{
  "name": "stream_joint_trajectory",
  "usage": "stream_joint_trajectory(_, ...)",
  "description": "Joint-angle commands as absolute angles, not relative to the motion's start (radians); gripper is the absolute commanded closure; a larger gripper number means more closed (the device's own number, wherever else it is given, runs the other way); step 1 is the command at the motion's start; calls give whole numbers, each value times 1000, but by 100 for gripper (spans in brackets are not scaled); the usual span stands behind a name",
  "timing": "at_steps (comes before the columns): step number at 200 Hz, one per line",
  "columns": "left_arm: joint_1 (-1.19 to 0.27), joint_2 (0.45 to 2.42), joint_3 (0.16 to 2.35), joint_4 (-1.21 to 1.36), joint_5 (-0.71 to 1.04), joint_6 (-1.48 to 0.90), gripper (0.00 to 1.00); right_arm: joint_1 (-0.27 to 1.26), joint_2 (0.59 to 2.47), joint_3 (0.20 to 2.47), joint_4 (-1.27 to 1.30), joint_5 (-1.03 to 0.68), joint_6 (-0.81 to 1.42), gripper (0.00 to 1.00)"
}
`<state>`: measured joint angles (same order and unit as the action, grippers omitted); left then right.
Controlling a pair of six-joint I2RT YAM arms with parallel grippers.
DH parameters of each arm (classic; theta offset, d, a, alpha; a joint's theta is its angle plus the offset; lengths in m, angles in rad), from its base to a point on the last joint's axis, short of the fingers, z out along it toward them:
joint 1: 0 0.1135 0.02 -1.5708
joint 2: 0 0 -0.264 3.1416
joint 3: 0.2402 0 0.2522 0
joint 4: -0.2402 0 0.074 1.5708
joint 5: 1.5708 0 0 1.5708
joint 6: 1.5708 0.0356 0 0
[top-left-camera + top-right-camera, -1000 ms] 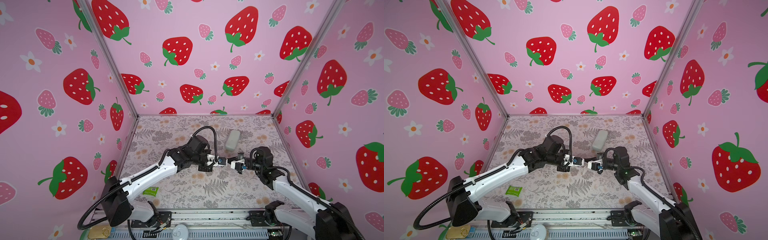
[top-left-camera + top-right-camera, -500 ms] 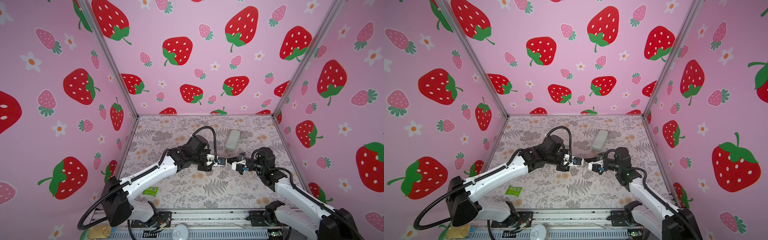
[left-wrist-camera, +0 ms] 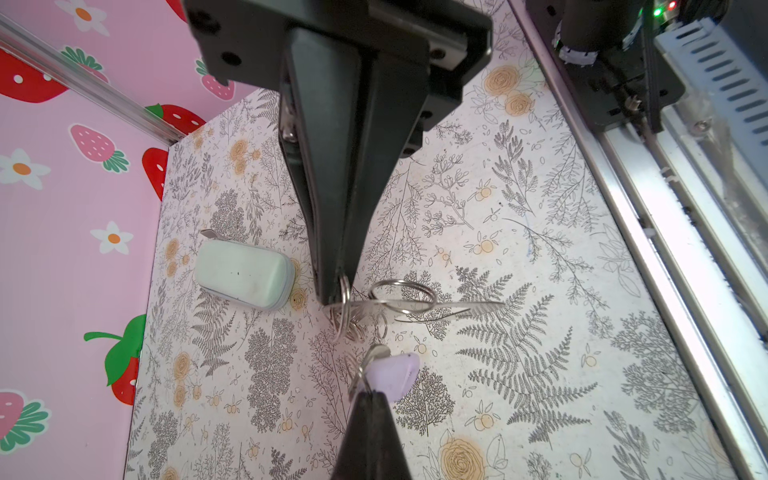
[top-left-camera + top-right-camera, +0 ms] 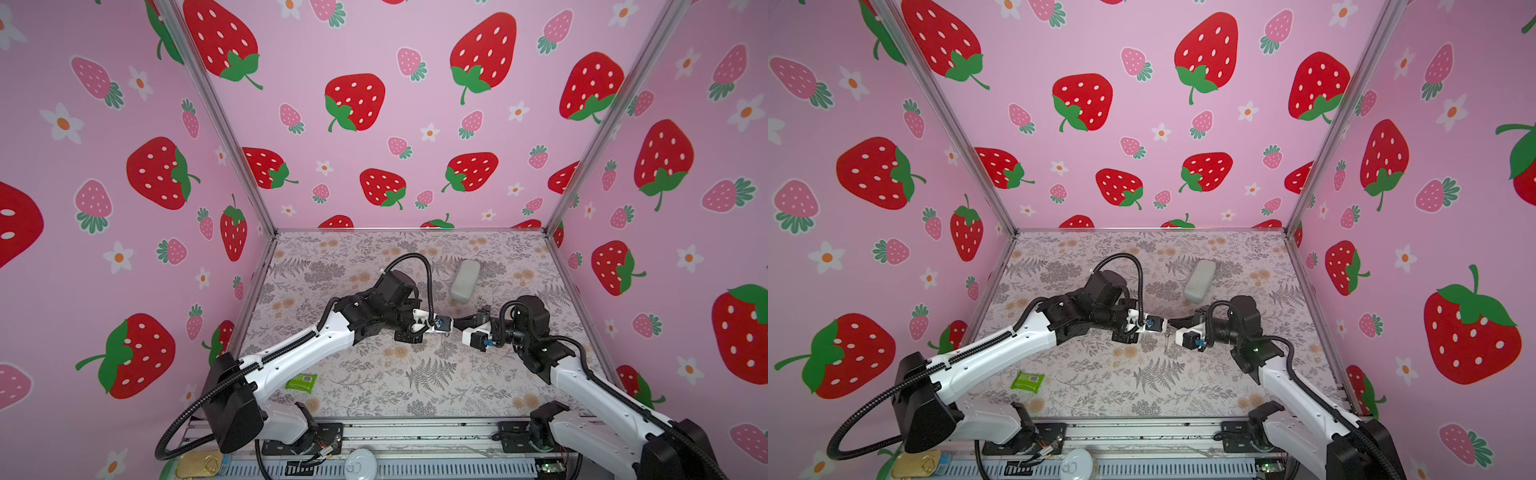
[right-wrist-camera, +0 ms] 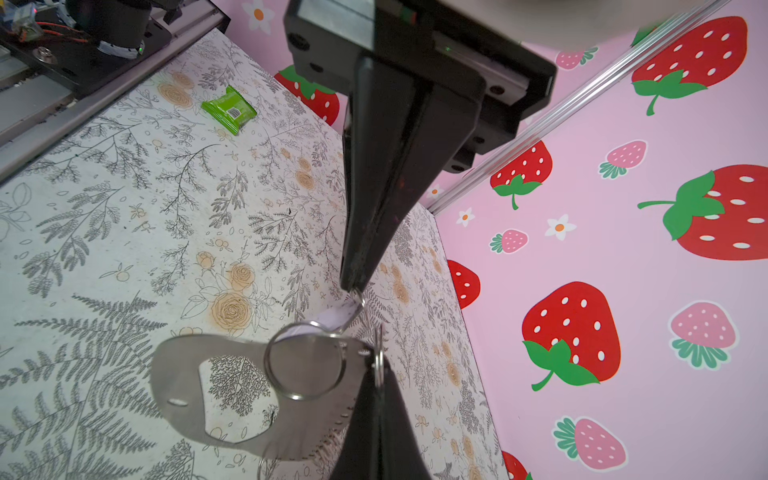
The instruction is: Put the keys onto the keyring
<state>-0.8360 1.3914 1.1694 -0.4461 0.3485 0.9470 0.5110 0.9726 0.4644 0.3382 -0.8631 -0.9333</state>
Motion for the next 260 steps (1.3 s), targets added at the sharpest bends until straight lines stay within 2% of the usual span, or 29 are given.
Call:
stream_joint_trajectory(1, -834, 1390, 1209, -459, 362, 970, 100, 520, 971, 477, 333, -879, -968, 100)
stream_joint_trajectory(260, -841, 1389, 1215, -440, 359, 948, 100, 541, 968, 458, 401, -868, -895, 100)
